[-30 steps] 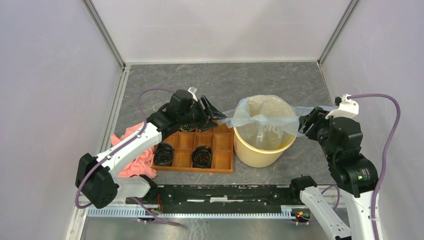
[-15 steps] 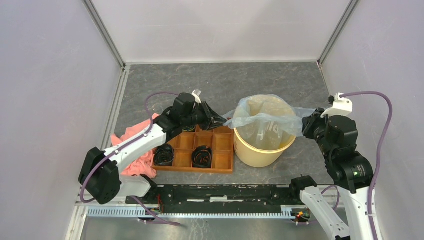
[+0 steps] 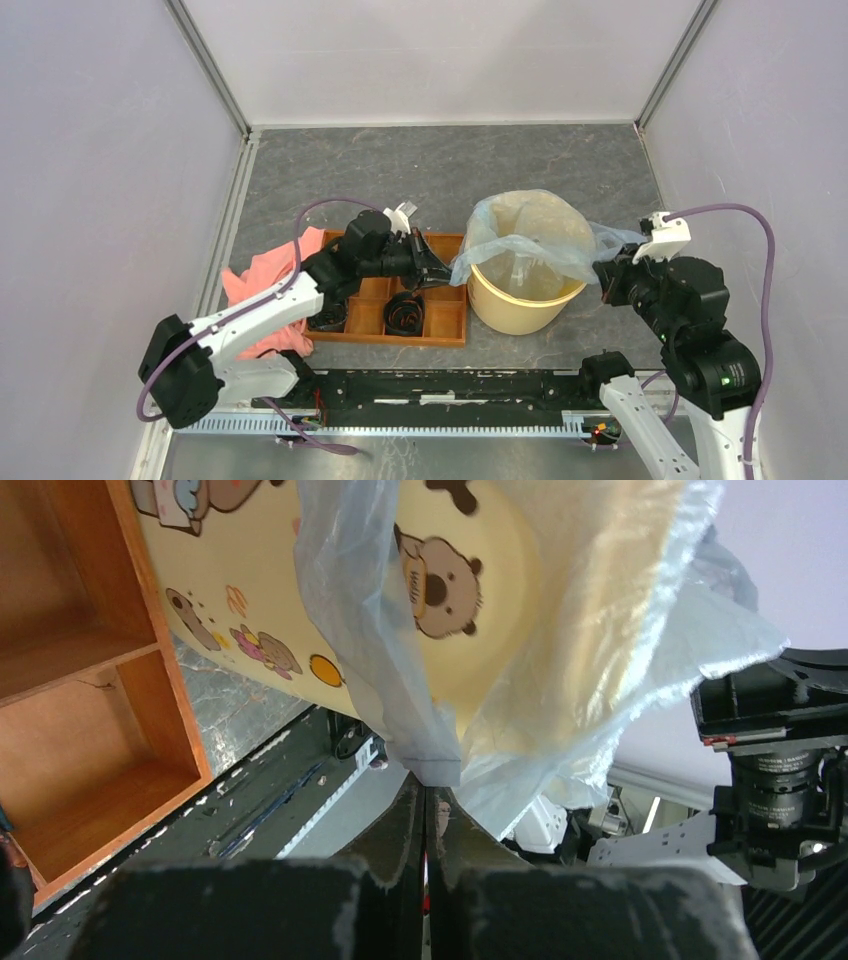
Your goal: Put the trash bags into the trash bin
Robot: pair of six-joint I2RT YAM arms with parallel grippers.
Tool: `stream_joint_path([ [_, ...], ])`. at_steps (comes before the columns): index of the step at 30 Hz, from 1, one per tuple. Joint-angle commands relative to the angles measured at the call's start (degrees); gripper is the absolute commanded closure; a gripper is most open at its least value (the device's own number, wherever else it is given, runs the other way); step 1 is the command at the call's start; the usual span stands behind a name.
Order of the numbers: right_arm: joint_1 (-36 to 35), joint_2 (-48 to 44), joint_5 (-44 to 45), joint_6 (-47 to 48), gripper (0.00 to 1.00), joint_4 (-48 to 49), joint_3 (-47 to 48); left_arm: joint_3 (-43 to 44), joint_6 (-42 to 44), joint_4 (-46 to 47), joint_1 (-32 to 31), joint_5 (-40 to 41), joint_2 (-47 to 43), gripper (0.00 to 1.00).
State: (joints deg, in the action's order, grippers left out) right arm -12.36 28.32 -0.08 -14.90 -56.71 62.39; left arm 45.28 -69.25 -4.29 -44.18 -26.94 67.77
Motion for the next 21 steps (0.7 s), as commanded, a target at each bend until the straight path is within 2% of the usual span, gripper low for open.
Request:
stream_joint_path([
  [1, -0.1, -1.5, -6.7, 3.6, 0.98, -4.4, -0.4, 0.4, 5.6, -0.8, -1.3, 1.8, -5.2, 0.98],
  [4, 0.0, -3.0, -9.0, 4.1, 0.96, -6.0, -1.4, 0.2, 7.9, -3.2, -1.5, 3.1, -7.3, 0.98],
  [8, 0.0, -3.8, -7.8, 4.1, 0.92, -10.1, -1.3, -1.0, 10.4, -5.7, -1.5, 4.8, -8.8, 0.98],
  [14, 0.0, -5.2, -4.3, 3.8, 0.94, -13.8, -1.4, -1.9, 16.0, -10.6, -1.5, 9.2, -8.8, 0.98],
  [17, -0.1, -5.0, -3.9, 5.0, 1.00, -15.1, 0.1, -2.4, 17.8, -12.6, -1.5, 11.7, -8.0, 0.98],
  [21, 0.0, -5.1, -4.9, 4.9, 0.98, -15.0, 0.9, -2.9, 19.1, -15.1, -1.5, 14.7, -7.0, 0.98],
])
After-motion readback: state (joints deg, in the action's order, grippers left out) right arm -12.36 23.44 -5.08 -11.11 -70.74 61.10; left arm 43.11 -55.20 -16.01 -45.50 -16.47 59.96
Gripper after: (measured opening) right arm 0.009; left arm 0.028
